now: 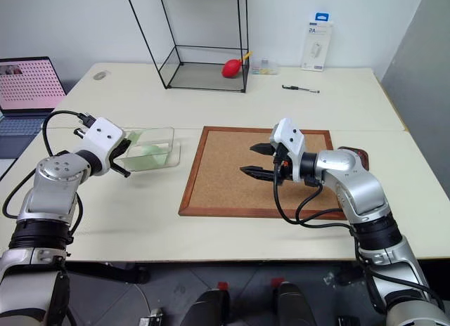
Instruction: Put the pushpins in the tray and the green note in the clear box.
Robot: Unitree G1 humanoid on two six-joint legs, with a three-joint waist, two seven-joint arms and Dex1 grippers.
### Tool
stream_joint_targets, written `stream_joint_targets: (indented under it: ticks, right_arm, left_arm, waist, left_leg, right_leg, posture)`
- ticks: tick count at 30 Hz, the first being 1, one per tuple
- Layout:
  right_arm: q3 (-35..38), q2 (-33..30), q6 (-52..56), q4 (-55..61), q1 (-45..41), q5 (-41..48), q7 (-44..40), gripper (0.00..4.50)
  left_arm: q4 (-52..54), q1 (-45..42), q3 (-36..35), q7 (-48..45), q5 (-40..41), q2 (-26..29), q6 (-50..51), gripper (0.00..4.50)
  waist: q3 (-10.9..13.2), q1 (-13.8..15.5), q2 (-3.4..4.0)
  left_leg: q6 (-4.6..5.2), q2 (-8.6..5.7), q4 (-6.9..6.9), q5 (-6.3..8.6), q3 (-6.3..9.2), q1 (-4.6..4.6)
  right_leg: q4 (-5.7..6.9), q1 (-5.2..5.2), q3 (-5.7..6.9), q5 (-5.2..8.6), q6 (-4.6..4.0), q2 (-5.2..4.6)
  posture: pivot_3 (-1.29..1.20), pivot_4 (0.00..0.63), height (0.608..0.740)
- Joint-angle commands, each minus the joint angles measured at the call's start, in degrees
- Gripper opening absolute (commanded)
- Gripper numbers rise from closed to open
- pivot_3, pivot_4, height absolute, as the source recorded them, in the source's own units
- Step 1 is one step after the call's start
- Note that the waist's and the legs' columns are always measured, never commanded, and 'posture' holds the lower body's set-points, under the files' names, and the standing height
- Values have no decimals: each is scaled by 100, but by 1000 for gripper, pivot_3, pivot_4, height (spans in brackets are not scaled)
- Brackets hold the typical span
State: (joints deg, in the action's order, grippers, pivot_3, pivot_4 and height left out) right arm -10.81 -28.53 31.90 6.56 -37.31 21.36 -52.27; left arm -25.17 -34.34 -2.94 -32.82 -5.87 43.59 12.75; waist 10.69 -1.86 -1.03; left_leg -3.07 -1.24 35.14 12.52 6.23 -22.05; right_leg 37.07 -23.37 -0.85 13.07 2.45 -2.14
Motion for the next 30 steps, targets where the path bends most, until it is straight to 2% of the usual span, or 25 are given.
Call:
stream_joint_targets:
  ticks: [1, 3, 5, 10, 11, 16, 19, 25, 30]
  right_arm:
    - [10, 33, 0, 266, -112, -12, 15, 3211]
    - [12, 33, 0, 260, -114, -19, 18, 3211]
    - [15, 38, -22, 238, -119, -49, 41, 3211]
    - [66, 17, -101, 141, -114, -113, 47, 3211]
    - [83, 2, -131, 139, -95, -138, 48, 3211]
    - [387, -76, -317, 140, 139, -191, 194, 3211]
    - [700, -53, -444, 153, 398, -187, 476, 3211]
    - [1373, 20, -202, 806, 1484, 21, 1115, 3211]
    - [1584, 9, -354, 1250, 2372, -83, 1451, 3211]
  left_arm:
    - [145, -114, -34, 11, 24, 35, -27, 974]
    - [230, -90, -42, -9, 46, 46, 17, 1301]
    - [328, -59, -85, -18, 86, 57, 57, 1844]
    - [714, 42, -222, 11, 209, 78, 97, 2781]
    - [883, 61, -338, 10, 358, 28, 116, 2857]
    - [2070, 261, -940, -171, 1452, -415, 505, 2857]
    - [2721, 473, -1004, -197, 1872, -595, 1036, 2857]
    - [4116, 1527, -330, -431, 2186, -856, 1578, 2857]
    - [4418, 2123, -4, -573, 2361, -1217, 1426, 2857]
  waist:
    - [0, -1, 0]
    - [0, -6, 0]
    - [0, -6, 0]
    - [0, -4, 0]
    - [0, -4, 0]
    - [0, 0, -1]
    - [0, 2, -1]
    - [0, 6, -1]
    - [0, 1, -2]
  left_leg:
    - [0, 0, 0, 0, 0, 0]
    - [0, 1, 0, 0, 0, 0]
    - [0, 1, 0, 0, 0, 0]
    - [0, 1, 0, 0, 0, 0]
    - [0, 1, 0, 0, 0, 0]
    - [0, 2, 1, 0, 1, -4]
    - [0, 0, 1, 0, 0, -5]
    - [0, 0, -1, 0, -6, -2]
    - [0, 3, 2, 0, -8, 2]
  right_leg:
    - [1, 0, 0, 0, 0, 0]
    - [2, -1, 1, 0, 0, 1]
    - [3, -2, 0, 0, 0, 2]
    - [2, -2, 0, 0, 0, 1]
    - [2, -2, 0, 0, 0, 1]
    - [0, -3, 0, 0, -1, -1]
    - [-1, -2, -1, -1, -1, -3]
    - [1, -2, -10, -1, -2, -4]
    - [3, -1, -9, -1, -3, 0]
  posture:
    - [0, 150, 740]
    - [0, 150, 740]
    - [0, 150, 740]
    - [0, 150, 740]
    - [0, 150, 740]
    - [0, 150, 740]
    - [0, 150, 740]
    - [0, 150, 740]
    - [0, 150, 740]
